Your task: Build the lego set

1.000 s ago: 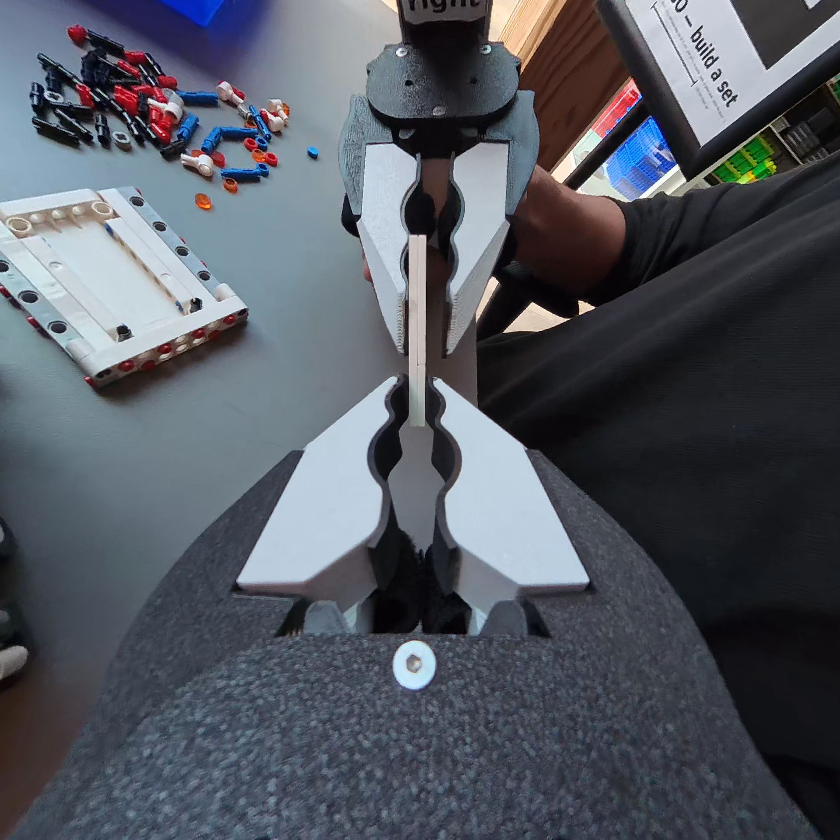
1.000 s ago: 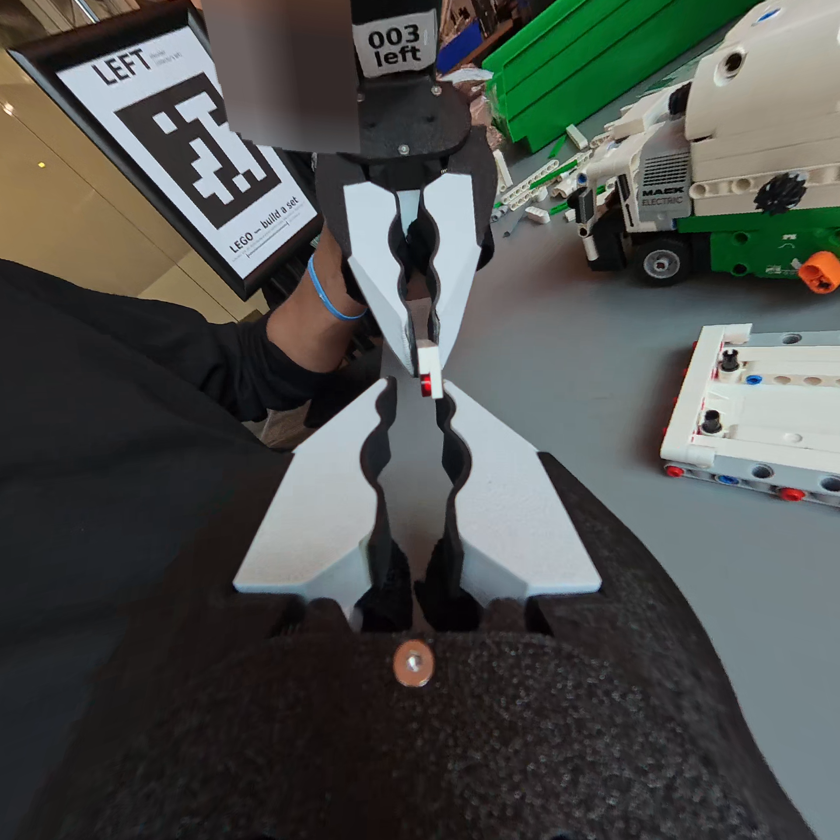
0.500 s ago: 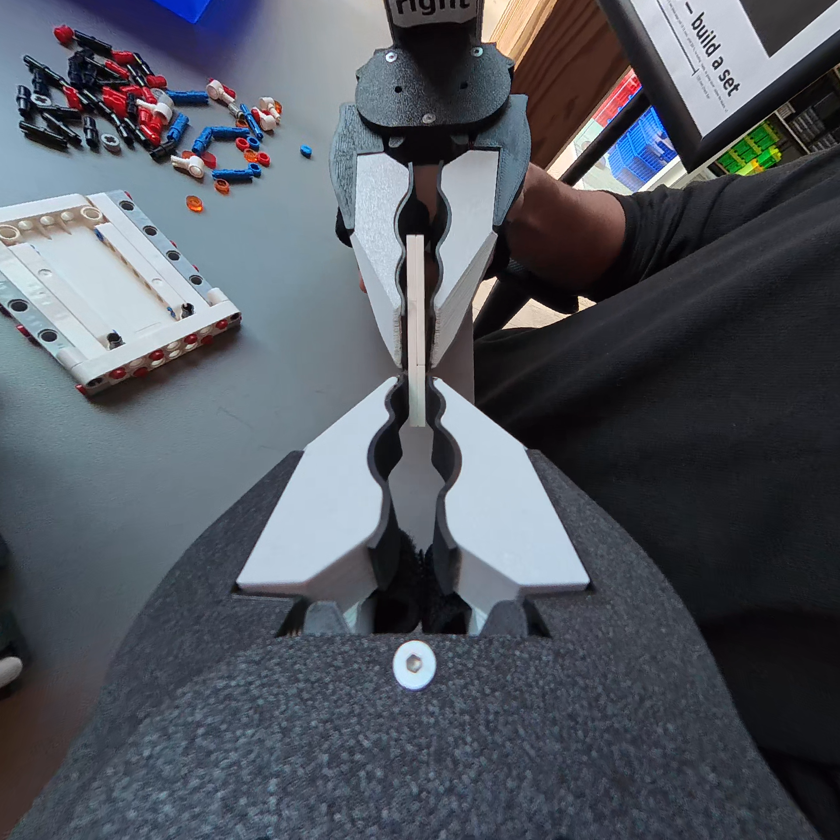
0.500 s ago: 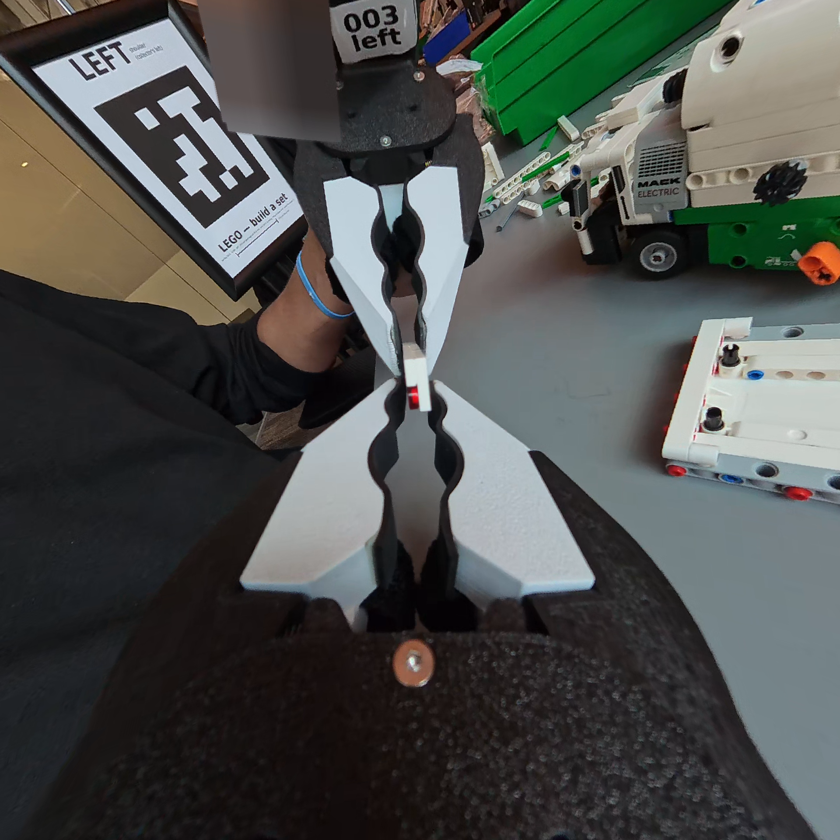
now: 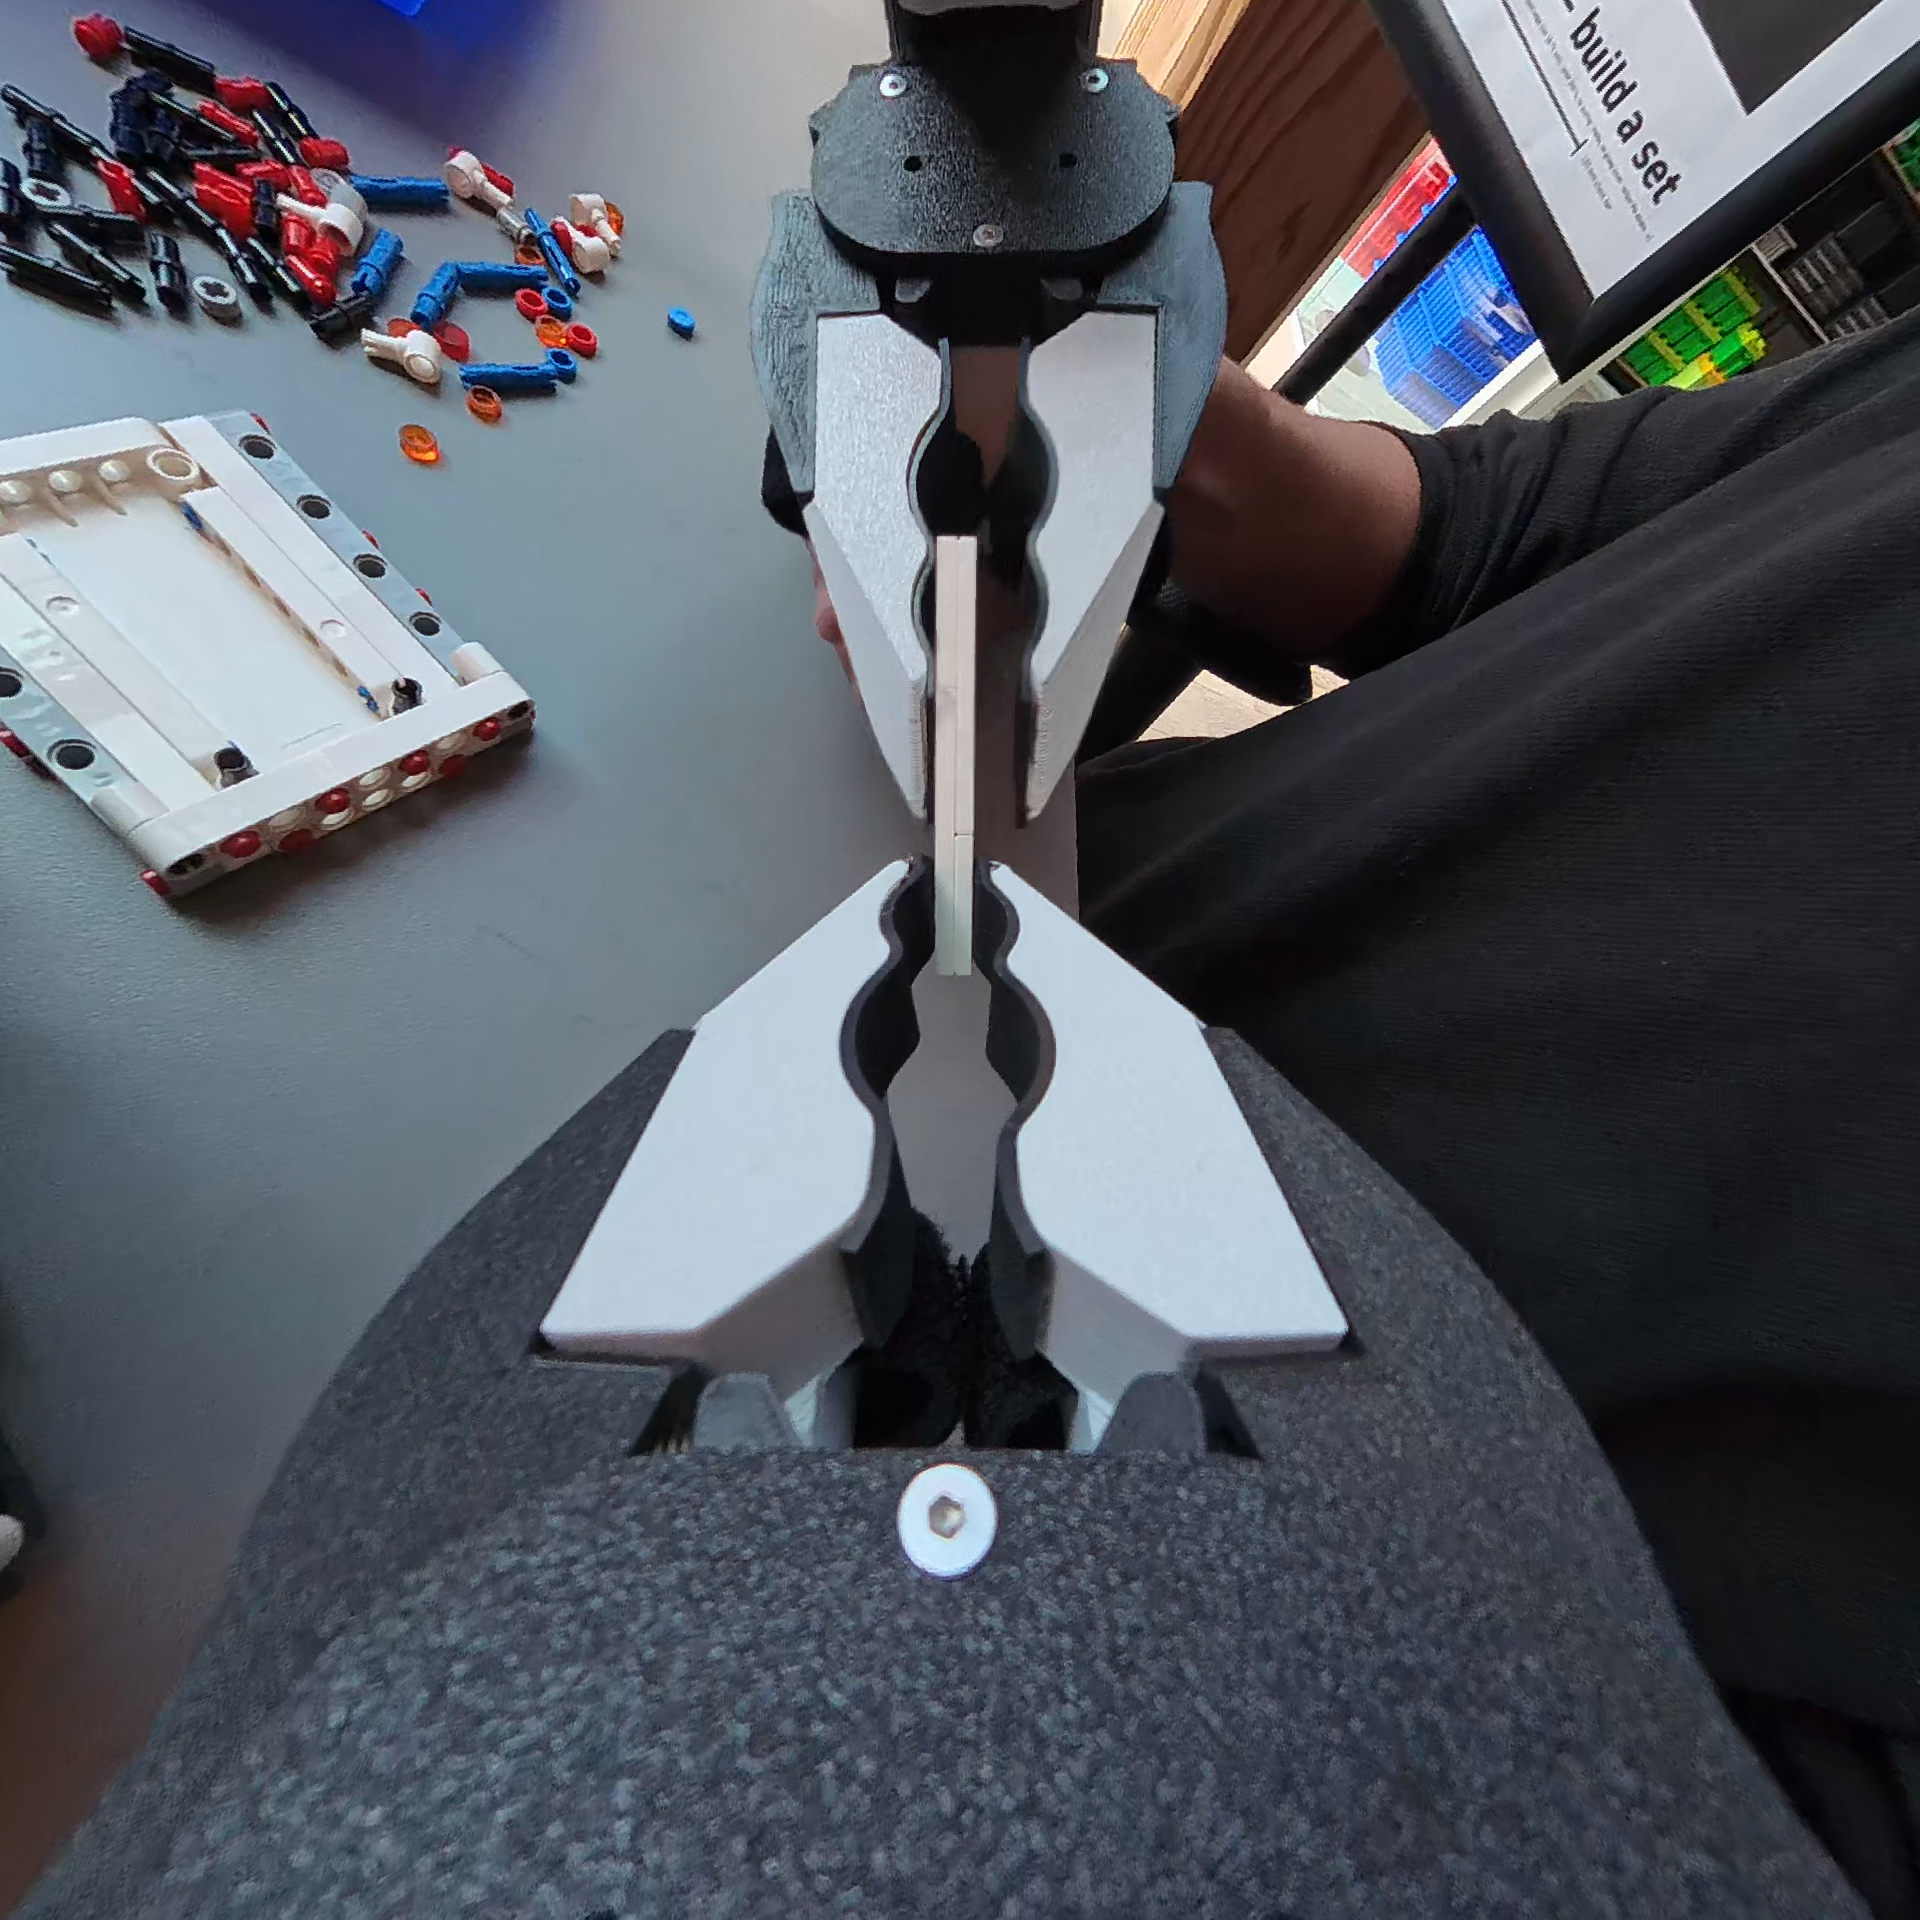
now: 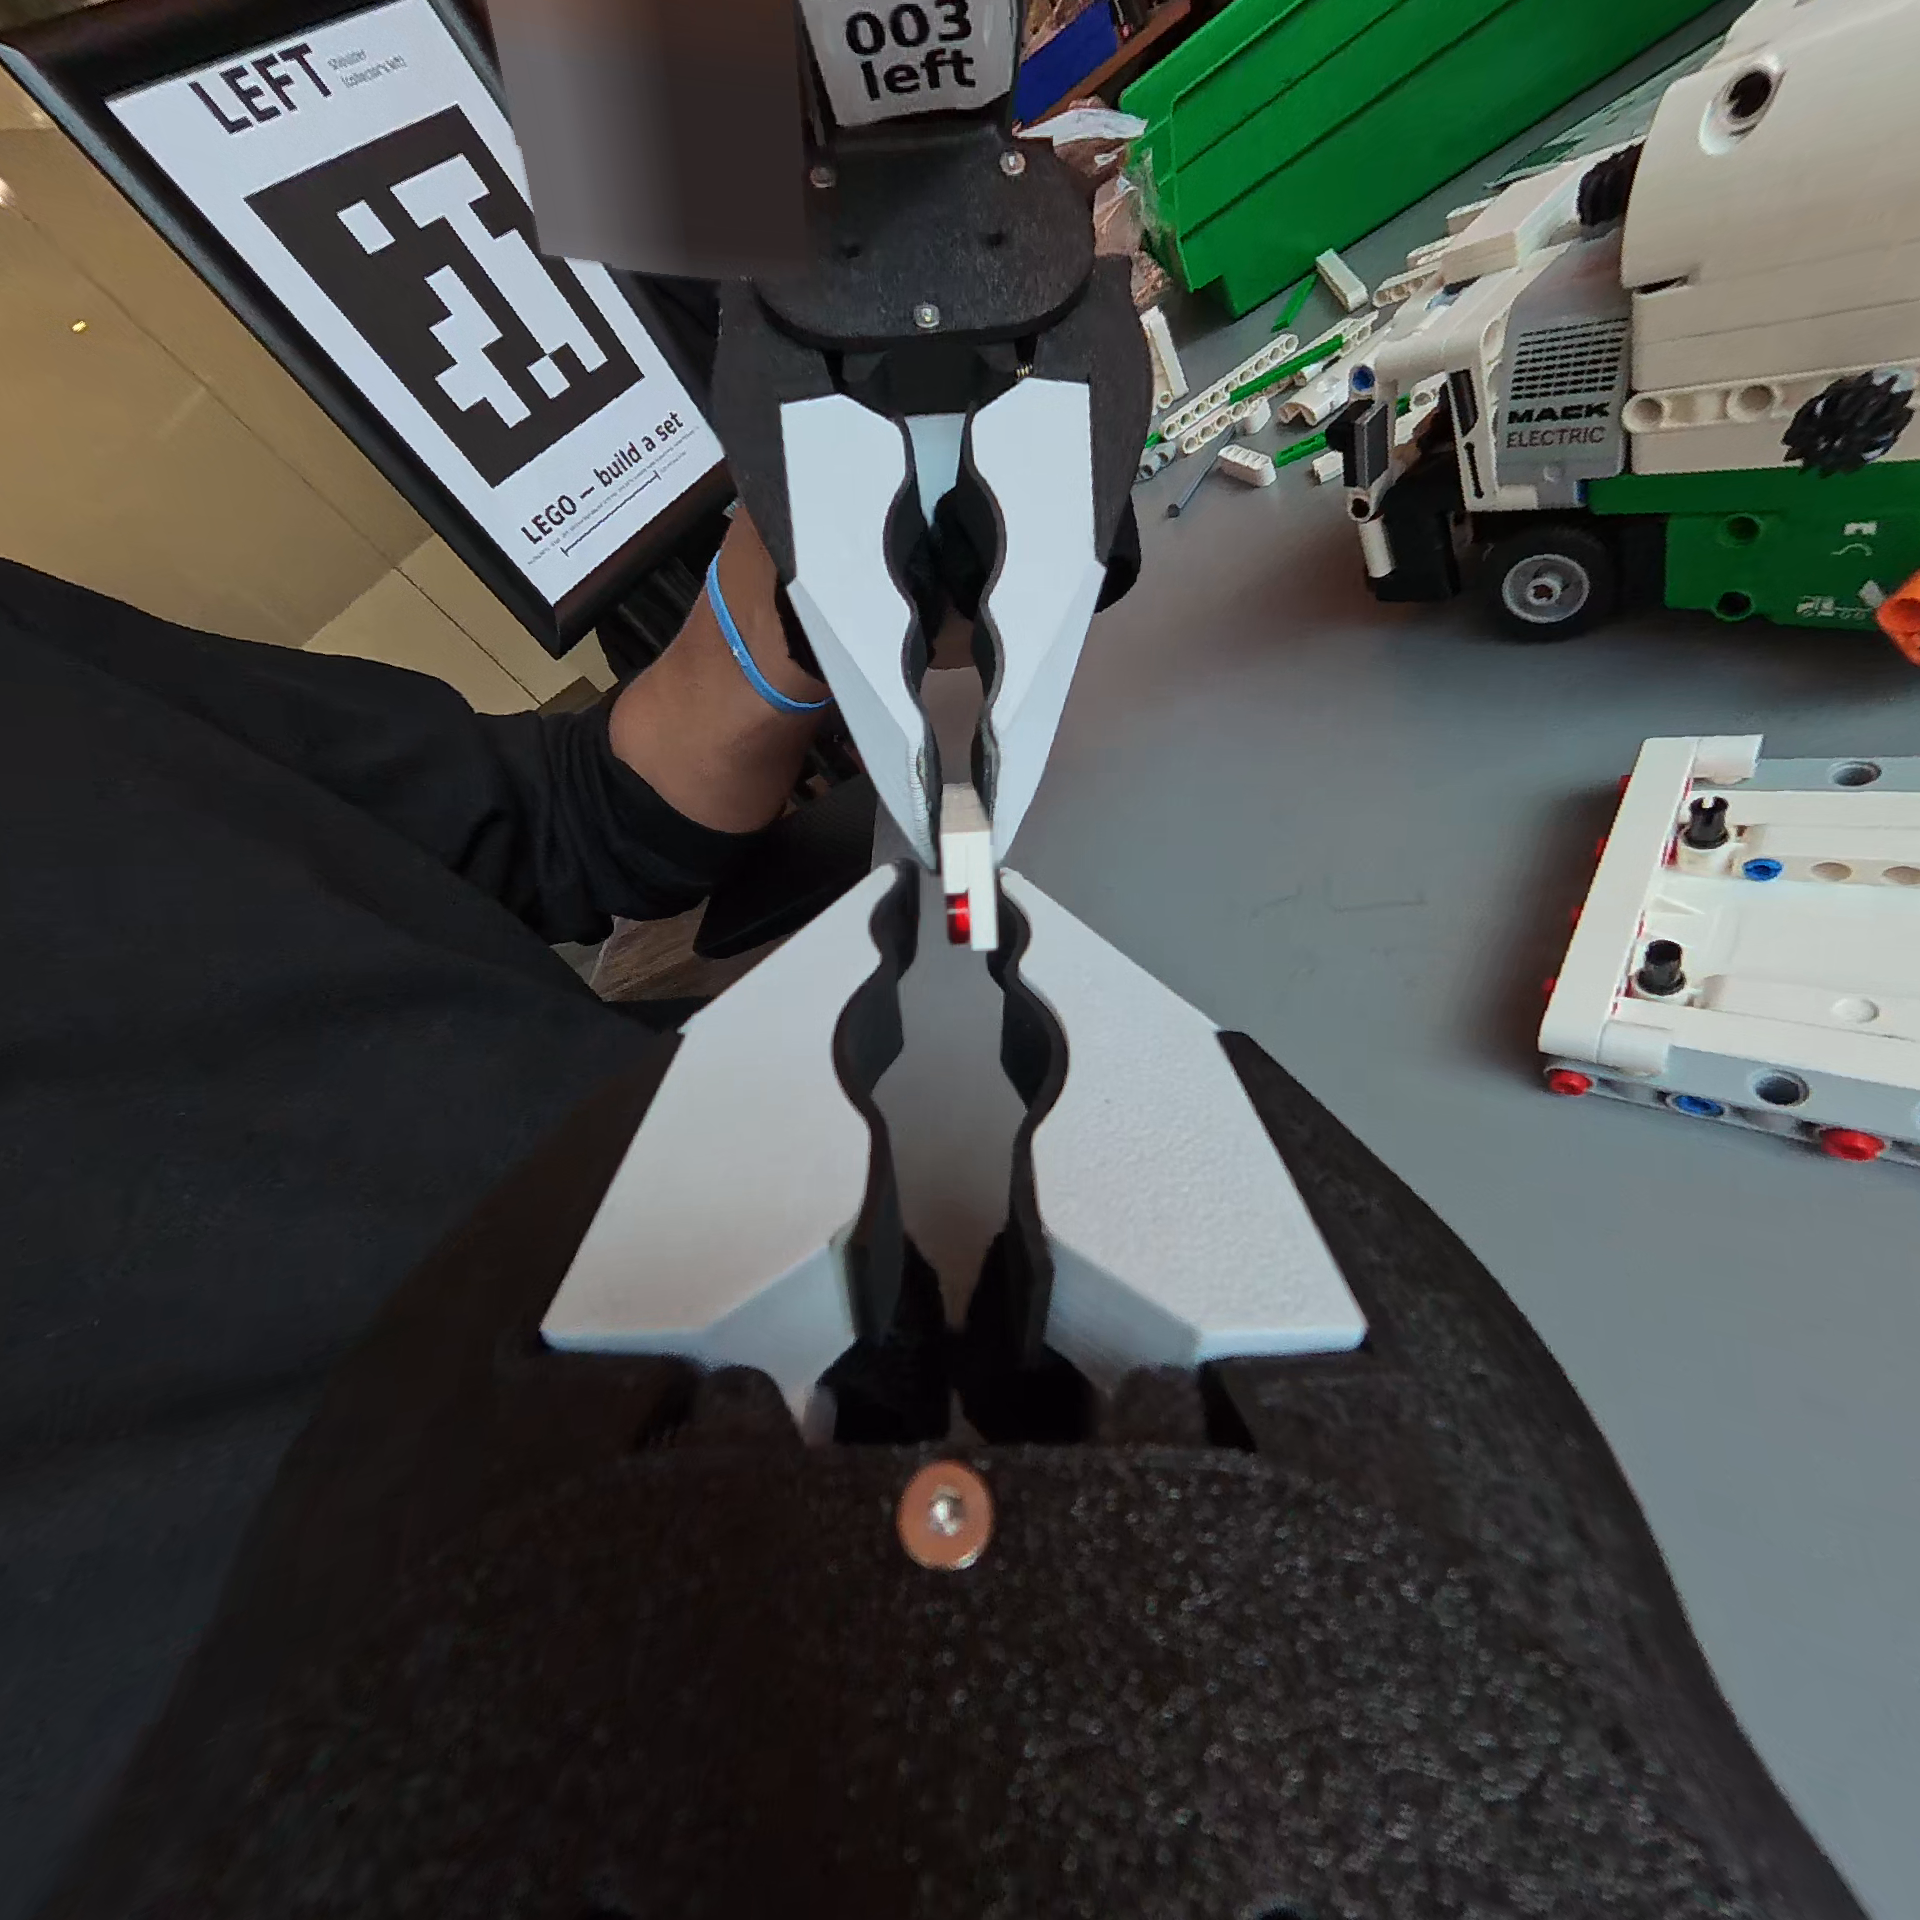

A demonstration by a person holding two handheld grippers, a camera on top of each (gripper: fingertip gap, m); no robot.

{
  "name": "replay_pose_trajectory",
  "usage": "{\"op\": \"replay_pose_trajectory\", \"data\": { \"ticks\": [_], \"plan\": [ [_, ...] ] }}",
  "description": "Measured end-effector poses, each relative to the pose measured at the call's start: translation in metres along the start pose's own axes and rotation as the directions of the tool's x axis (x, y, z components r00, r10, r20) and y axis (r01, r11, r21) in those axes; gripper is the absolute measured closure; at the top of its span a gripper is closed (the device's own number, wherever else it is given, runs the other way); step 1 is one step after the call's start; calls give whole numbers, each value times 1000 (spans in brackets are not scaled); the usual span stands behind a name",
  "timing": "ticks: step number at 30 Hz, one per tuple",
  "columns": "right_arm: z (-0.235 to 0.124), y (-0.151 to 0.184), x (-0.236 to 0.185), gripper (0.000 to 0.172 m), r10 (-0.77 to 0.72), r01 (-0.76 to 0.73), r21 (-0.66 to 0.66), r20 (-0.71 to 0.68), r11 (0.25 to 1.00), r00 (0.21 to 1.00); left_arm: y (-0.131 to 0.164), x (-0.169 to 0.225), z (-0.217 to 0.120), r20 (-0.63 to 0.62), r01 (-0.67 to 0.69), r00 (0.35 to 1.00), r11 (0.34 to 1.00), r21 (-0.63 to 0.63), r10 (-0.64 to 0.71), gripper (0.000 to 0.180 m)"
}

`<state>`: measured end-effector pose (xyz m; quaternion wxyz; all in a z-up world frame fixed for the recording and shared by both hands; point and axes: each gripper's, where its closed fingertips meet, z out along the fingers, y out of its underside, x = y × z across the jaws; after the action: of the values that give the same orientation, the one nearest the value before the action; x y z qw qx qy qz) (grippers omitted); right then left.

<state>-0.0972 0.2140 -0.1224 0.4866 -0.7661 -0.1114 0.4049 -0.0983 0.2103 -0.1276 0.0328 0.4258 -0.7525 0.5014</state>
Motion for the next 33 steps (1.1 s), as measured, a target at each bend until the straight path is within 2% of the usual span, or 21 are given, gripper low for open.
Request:
{"op": "replay_pose_trajectory", "data": {
  "ticks": [8, 11, 14, 17, 21, 23, 26, 29, 33],
  "plan": [
    [-18, 1, 3, 155, -167, 161, -62, -110, 985, 980, 16, -1, -1, 29, 1, 1000, 997, -80, 1, 175],
    [-14, 4, 5, 156, -175, 165, -83, -127, 983, 976, 23, 3, 3, 33, -19, 999, 992, -127, 24, 175],
    [-14, 3, 2, 165, -149, 143, -58, -101, 988, 984, 23, 2, 5, 64, -32, 997, 990, -137, 42, 175],
    [-17, 2, 1, 167, -167, 163, -48, -105, 985, 980, 15, -3, 3, 106, -59, 992, 994, -89, 69, 174],
    [-23, -5, 3, 167, -113, 114, 11, -95, 993, 989, 1, 1, 2, 120, -138, 983, 990, 8, 136, 157],
    [-24, -8, 3, 167, -70, 74, 49, -72, 996, 995, -5, 1, 1, 127, -151, 981, 987, 49, 144, 162],
    [-24, -9, 4, 167, -45, 49, 68, -62, 996, 997, -13, -3, -2, 120, -115, 987, 987, 108, 102, 172],
    [-24, -12, 3, 167, -31, 36, 86, -58, 996, 998, -11, 1, -3, 24, -51, 999, 990, 134, 48, 159],
    [-26, -18, 2, 167, 12, -7, 136, -37, 991, 999, -15, -4, -1, 28, -31, 999, 981, 193, 27, 155]
  ]
}}
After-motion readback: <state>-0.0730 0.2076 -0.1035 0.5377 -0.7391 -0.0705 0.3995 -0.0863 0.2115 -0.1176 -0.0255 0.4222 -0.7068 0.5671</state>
